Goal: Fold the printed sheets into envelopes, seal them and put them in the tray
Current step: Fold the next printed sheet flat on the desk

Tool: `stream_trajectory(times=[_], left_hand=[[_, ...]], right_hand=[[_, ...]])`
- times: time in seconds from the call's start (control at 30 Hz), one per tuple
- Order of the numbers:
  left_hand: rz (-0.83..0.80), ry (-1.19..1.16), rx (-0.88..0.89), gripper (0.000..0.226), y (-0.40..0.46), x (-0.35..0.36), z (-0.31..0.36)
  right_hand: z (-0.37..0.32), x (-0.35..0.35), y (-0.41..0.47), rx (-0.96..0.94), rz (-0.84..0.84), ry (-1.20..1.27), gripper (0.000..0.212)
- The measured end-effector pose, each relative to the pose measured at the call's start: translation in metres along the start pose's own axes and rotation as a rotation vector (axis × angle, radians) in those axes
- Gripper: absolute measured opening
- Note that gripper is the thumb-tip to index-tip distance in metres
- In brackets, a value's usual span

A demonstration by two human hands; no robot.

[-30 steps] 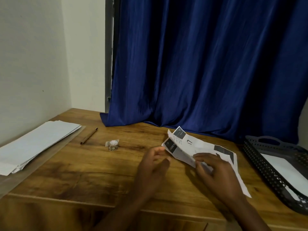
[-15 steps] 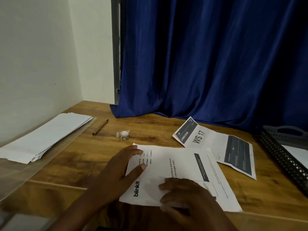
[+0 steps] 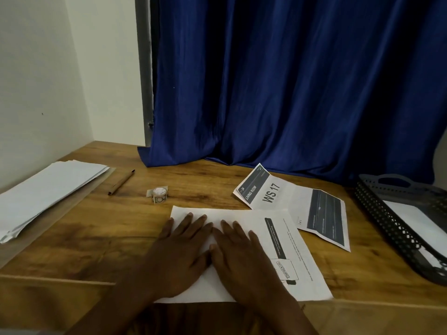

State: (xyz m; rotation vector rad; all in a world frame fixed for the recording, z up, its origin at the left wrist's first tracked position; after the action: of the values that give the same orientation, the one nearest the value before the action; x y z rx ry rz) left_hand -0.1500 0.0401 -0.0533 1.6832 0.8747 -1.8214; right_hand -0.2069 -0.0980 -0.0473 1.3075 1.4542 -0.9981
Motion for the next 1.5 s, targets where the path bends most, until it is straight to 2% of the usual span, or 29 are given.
stream_trajectory(times=[0.1,0.23,0.43,0.57,0.7,0.83,0.93,1.0,1.07,1.13,1.2,1.3,1.37,1.43,1.5], left_hand=[[0.011,0.009,-0.002,0.068,0.001,0.001,-0.001],[0.013,-0.002,0.0,0.084,0.0,0.001,0.001],[0.016,-0.051,0.004,0.086,0.002,0.002,0.0],[0.024,-0.039,0.0,0.087,0.002,0.003,-0.001],[0.016,-0.054,-0.001,0.081,0.001,0.001,0.0],[0.021,-0.059,-0.037,0.072,-0.004,0.001,0.001],[0.039,-0.066,-0.076,0.072,-0.011,0.004,0.004],[0.051,-0.07,-0.1,0.072,-0.017,0.005,0.006],[0.046,-0.066,-0.116,0.071,-0.023,0.006,0.006],[0.042,-0.053,-0.13,0.069,-0.029,0.005,0.006],[0.043,-0.042,-0.152,0.066,-0.035,0.003,0.005],[0.045,-0.068,-0.165,0.068,-0.044,-0.002,0.001],[0.047,-0.09,-0.174,0.067,-0.05,-0.007,-0.004],[0.057,-0.129,-0.187,0.064,-0.058,-0.013,-0.01],[0.08,-0.172,-0.198,0.058,-0.065,-0.022,-0.014]], right_hand=[[0.011,0.003,0.002,0.022,-0.055,0.011,0.069],[0.034,-0.003,-0.007,0.117,-0.096,-0.035,0.096],[0.074,-0.015,-0.033,0.223,-0.111,-0.068,0.097],[0.077,-0.017,-0.038,0.253,-0.109,-0.077,0.103],[0.073,-0.02,-0.041,0.261,-0.064,-0.03,0.096],[0.065,-0.038,-0.057,0.182,0.221,0.059,0.057],[0.046,-0.045,-0.07,0.07,0.367,-0.036,0.044],[0.028,-0.044,-0.075,0.004,0.359,-0.053,0.047],[0.007,-0.038,-0.076,-0.067,0.283,-0.09,0.061],[-0.015,-0.025,-0.072,-0.113,0.189,-0.23,0.075],[-0.031,-0.011,-0.065,-0.157,0.149,-0.345,0.072],[-0.038,0.002,-0.057,-0.145,0.205,-0.389,0.061],[-0.036,0.008,-0.058,-0.15,0.187,-0.409,0.07],[-0.032,0.007,-0.062,-0.18,0.157,-0.368,0.076],[-0.029,0.001,-0.066,-0.207,0.129,-0.279,0.07]])
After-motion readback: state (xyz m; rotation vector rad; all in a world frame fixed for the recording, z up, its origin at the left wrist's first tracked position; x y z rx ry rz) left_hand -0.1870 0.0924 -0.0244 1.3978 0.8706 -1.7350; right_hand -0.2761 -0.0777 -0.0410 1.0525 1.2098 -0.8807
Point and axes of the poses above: each hand's wrist, its own y-axis towards the middle knuckle, its own x-axis out of the palm, z = x × y, the point moved 5 cm from there along y, towards the middle knuckle, and after that the axes turned 10 degrees about -z, right-handed, at the moved point
